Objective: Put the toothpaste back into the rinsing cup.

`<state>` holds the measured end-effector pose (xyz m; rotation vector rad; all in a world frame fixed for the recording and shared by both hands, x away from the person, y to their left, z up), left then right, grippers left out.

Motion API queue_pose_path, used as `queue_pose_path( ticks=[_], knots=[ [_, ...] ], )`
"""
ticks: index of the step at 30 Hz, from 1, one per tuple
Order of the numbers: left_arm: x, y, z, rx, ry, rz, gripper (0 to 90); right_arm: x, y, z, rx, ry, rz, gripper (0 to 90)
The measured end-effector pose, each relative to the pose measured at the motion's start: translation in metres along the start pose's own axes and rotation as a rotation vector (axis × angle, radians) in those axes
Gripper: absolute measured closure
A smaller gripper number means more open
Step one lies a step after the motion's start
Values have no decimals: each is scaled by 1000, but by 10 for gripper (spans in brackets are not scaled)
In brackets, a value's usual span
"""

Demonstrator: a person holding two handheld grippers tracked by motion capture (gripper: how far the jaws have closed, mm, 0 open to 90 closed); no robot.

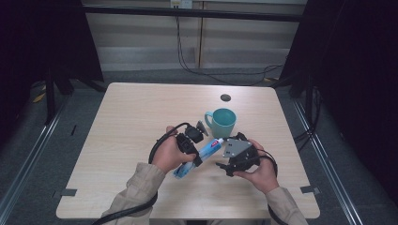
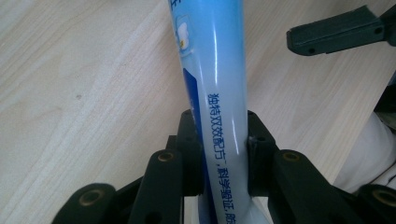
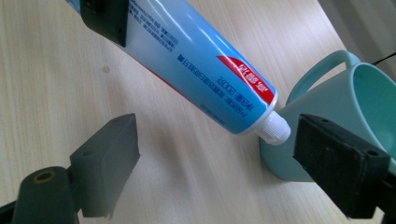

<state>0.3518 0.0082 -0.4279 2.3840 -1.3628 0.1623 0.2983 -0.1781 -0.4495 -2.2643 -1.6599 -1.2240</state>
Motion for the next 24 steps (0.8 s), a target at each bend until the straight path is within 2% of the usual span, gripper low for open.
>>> queue_pose_path(
  ticks=[7, 13, 19, 24],
  knots=[
    [2, 2, 0, -8, 3, 4, 728, -1, 1, 2, 1, -14, -15, 139],
    [7, 6, -3, -24, 0, 23, 728, 1, 2, 2, -8, -10, -27, 139],
    [13, 10, -5, -23, -1, 46, 728, 3, 2, 2, -20, -8, -43, 139],
    [17, 14, -4, -45, -3, 60, 728, 3, 3, 2, -29, -10, -58, 148]
  ],
)
Point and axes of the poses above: each handheld gripper's, and its own axes: z roughly forward along the jaws, x roughly out of its top, y roughly to its right, the point moved 1 cm from there along z, roughly forward along the jaws, and after that the axes turned 2 degrees about z, right-handed, at the moved point
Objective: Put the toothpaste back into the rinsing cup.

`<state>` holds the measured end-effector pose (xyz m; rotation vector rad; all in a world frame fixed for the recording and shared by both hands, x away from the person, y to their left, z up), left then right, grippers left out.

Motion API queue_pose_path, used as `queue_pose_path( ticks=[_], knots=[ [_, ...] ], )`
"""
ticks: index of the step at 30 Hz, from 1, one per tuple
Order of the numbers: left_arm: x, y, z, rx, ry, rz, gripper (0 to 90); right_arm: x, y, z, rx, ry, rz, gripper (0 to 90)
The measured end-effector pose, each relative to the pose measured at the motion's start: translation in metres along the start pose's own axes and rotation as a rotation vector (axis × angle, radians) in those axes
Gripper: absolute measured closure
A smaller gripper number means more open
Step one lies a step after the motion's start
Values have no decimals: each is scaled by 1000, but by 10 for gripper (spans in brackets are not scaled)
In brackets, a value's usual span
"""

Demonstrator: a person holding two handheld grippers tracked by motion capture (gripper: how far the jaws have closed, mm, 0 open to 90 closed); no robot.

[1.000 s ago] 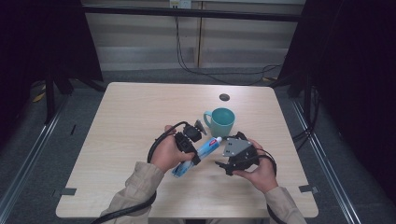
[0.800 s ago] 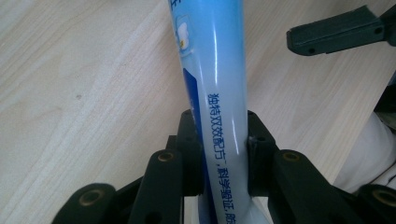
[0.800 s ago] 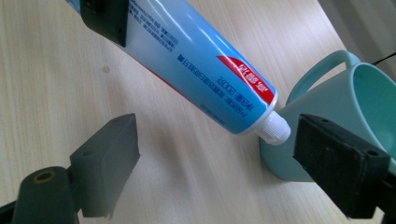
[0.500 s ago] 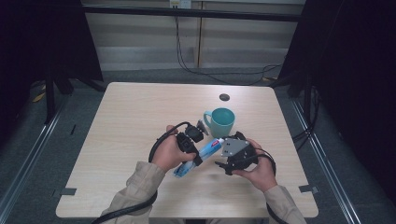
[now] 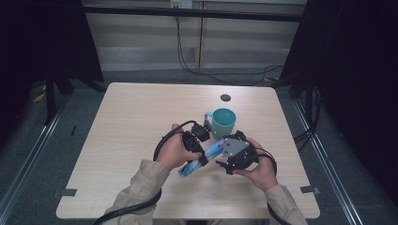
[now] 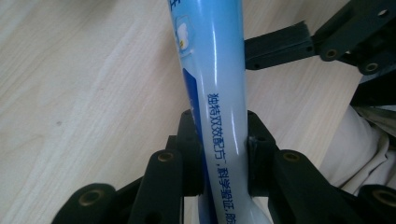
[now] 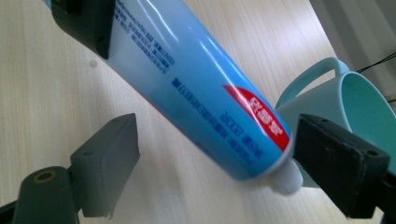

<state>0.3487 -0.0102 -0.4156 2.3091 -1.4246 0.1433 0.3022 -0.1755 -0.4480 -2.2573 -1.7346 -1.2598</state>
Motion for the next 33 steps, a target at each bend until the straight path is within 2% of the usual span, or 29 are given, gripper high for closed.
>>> queue_pose_path(
  ticks=[1, 4, 10, 14, 16, 19, 21, 27, 31, 33],
  knots=[
    [1, 1, 1, -10, 9, -1, 728, -1, 0, 0, -6, 1, -26, 175],
    [3, 4, 2, -15, 11, 17, 728, 0, -1, -1, -14, 17, -49, 212],
    [3, 4, 2, -18, -5, 24, 728, -2, -3, -2, -35, -5, -102, 313],
    [3, 4, 5, -22, -3, 20, 722, -2, -1, -4, -20, -51, -106, 424],
    [2, 3, 6, -36, 5, 17, 720, -5, 0, -5, -10, -47, -95, 448],
    [3, 4, 6, -39, -5, 20, 724, -5, 1, -5, 13, -58, -95, 447],
    [3, 4, 5, -37, -7, 20, 725, -4, 0, -5, 11, -66, -101, 440],
    [5, 4, -1, -32, 22, 28, 728, -2, 1, -5, -14, -20, -78, 290],
    [7, 4, -2, -34, 25, 36, 727, -2, 1, -6, -16, -2, -63, 271],
    [8, 6, -2, -32, 25, 36, 727, -1, 1, -7, -18, 2, -78, 267]
  ],
)
Point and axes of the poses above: each handheld gripper's, and its own axes: z roughly forward along the jaws, x roughly out of its top, y roughly to its right, the point moved 1 cm from there along z, roughly forward along the jaws, and after that the axes turned 2 degrees about z, right-handed, at the moved point
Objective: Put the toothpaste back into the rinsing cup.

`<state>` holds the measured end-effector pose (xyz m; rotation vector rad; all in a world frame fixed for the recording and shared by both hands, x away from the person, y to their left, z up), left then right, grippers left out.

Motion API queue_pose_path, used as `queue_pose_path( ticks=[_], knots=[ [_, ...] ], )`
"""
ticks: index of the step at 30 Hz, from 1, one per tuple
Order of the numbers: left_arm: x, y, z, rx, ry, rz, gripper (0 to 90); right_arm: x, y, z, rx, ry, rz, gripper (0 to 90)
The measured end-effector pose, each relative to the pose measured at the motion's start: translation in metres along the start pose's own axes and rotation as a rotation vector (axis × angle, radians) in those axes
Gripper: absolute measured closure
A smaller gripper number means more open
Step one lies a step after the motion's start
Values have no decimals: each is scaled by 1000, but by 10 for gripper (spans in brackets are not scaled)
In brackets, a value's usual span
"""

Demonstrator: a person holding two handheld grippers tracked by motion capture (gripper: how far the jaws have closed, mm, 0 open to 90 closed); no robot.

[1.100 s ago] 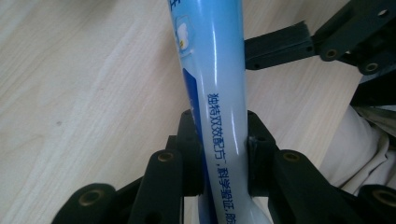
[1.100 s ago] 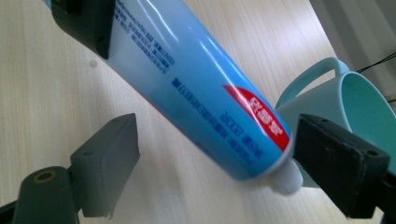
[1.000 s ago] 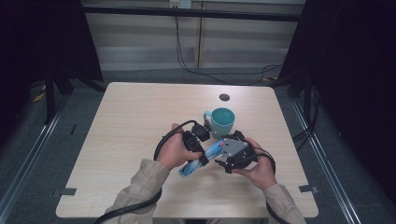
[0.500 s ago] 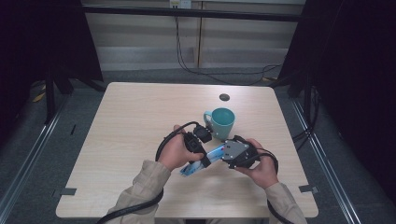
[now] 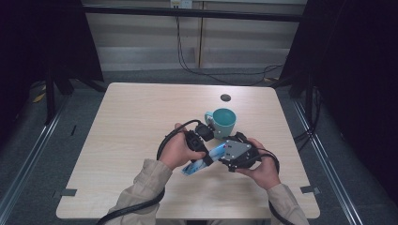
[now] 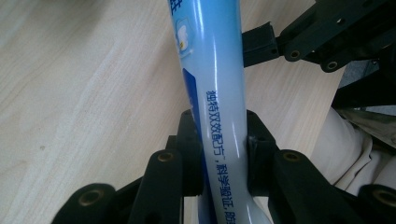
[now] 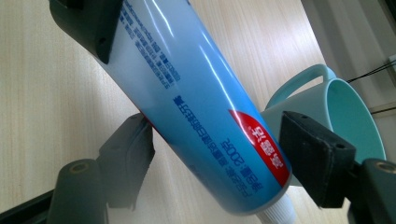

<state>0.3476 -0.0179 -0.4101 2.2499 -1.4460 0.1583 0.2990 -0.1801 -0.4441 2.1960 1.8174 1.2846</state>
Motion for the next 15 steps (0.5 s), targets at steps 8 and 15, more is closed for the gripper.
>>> queue_pose_path(
  ticks=[8, 15],
  knots=[
    [6, 5, 2, -8, -7, 28, 726, 5, -7, 4, 16, -29, -51, 325],
    [1, 2, 6, 3, 61, 70, 667, -3, -4, 2, 59, -40, -21, 555]
  ],
)
Point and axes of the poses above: each handheld gripper's, and its own axes: z roughly forward along the jaws, x roughly out of its top, y roughly to its right, the point moved 1 cm from there along z, roughly forward along the jaws, and after that the axes turned 2 degrees about z, right-handed, at the moved point
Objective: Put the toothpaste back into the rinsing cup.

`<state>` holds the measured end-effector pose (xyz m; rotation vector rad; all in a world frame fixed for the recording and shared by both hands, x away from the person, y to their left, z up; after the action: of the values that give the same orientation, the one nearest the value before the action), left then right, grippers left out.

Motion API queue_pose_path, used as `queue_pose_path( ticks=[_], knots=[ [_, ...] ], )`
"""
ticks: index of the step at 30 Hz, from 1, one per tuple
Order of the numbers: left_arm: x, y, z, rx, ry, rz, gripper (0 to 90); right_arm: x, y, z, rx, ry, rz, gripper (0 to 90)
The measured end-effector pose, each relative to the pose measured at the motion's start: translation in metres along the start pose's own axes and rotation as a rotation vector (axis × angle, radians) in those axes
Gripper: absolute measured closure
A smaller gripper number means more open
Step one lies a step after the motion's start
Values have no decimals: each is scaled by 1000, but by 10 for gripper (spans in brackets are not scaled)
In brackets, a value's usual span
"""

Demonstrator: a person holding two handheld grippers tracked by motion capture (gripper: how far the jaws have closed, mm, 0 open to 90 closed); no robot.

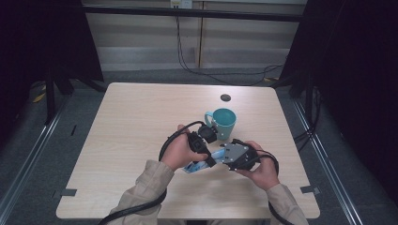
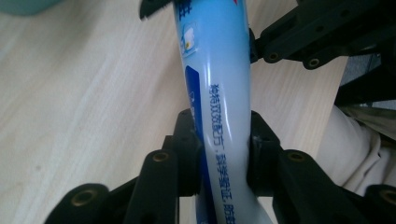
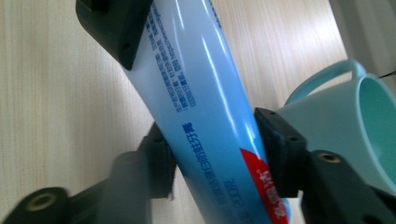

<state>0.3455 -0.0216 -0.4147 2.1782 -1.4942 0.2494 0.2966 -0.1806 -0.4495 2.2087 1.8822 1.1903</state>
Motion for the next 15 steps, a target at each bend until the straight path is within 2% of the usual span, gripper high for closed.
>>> queue_pose_path(
  ticks=[2, 3, 4, 6, 7, 8, 10, 12, 15],
  knots=[
    [0, -1, 0, -7, 11, -10, 639, -2, 1, 0, 4, 5, 9, 577],
    [-1, -2, 0, 0, 20, 5, 608, -2, 2, -1, 4, 3, 28, 609],
    [-1, -3, -1, 5, 42, 2, 576, -1, 2, -1, 2, -2, 33, 618],
    [-1, -4, -1, 1, 60, 5, 452, -1, 3, -1, 15, 2, 43, 639],
    [-2, -4, -2, 18, 61, 4, 401, -3, 4, -2, 14, 9, 62, 643],
    [-4, -5, -4, 32, 88, 0, 365, -4, 5, -2, 17, 14, 77, 646],
    [-6, -7, -5, 26, 90, -7, 309, -6, 6, -4, 16, 4, 87, 650],
    [-9, -9, -8, 22, 96, -27, 309, -7, 7, -5, 6, 0, 81, 652],
    [-10, -10, -11, 34, 121, -19, 298, -9, 8, -6, 12, -6, 93, 653]
  ],
)
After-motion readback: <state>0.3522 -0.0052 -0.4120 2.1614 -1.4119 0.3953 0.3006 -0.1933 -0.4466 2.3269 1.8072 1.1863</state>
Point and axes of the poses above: each handheld gripper's, and its own axes: z roughly forward along the jaws, x roughly out of its top, y roughly to its right, the point moved 1 cm from there along z, roughly forward along the jaws, and after that the axes turned 2 degrees about z, right-handed, at the moved point
